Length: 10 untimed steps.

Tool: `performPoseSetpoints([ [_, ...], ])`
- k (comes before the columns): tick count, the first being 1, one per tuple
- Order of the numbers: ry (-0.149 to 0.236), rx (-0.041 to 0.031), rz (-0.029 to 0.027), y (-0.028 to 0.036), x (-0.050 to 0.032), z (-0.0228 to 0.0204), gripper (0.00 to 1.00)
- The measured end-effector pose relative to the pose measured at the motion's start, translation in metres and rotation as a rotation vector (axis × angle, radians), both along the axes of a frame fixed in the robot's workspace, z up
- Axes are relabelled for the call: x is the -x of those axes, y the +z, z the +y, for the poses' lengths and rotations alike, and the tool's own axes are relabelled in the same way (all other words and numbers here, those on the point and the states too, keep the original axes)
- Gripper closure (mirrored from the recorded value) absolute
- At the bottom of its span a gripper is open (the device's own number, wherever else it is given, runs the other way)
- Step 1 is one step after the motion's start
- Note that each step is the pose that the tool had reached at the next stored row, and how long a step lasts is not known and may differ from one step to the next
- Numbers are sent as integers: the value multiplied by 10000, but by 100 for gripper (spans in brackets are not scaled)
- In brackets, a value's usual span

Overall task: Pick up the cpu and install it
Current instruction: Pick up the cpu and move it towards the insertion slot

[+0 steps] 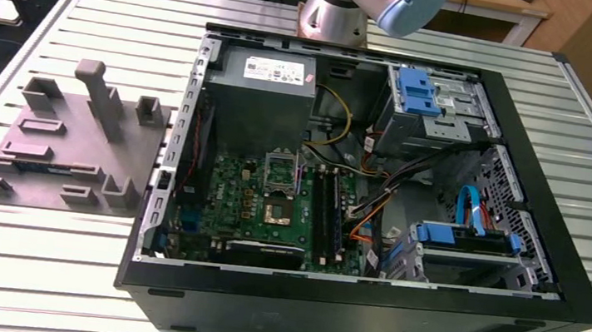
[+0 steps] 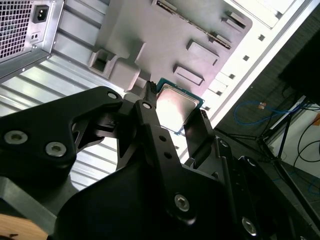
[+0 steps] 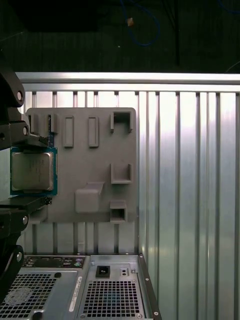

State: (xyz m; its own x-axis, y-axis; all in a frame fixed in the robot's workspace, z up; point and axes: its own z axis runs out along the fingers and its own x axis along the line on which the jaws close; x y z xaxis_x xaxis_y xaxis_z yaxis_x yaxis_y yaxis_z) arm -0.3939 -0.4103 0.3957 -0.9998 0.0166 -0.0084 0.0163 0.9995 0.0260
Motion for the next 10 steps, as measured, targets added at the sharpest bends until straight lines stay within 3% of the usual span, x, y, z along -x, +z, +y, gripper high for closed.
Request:
performPoseSetpoints([
  [10,1,0,0,0,-37,0,53],
])
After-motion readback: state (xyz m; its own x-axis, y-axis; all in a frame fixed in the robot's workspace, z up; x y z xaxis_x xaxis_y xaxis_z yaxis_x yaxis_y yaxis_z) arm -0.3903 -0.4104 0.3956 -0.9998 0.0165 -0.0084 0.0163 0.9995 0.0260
